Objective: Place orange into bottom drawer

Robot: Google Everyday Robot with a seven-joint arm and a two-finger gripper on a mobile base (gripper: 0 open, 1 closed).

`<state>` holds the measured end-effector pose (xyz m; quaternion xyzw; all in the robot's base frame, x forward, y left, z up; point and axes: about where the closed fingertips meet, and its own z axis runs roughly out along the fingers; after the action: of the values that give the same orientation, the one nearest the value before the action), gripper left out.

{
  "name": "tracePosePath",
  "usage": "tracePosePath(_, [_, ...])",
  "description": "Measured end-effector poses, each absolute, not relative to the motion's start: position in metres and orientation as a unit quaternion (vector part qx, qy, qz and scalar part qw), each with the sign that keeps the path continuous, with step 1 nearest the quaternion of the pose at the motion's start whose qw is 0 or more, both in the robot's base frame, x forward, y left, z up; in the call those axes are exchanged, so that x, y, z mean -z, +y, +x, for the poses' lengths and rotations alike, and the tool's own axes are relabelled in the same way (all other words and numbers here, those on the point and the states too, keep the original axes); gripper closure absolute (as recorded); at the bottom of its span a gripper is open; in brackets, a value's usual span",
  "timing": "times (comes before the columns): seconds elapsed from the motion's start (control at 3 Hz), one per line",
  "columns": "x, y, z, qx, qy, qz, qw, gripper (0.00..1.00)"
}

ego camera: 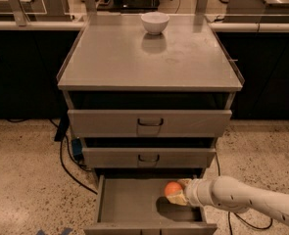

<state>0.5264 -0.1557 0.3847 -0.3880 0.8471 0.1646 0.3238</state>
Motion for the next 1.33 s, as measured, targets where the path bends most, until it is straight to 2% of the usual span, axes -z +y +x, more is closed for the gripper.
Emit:
tracePosePath(0.67, [-0.374,-0.160,0.533,-0.183,0.846,-0.383,0.322,1.00])
tracePosePath(1.33, [-0.245,-0.166,0.511,-0.317,0.844,-0.351,0.252,1.00])
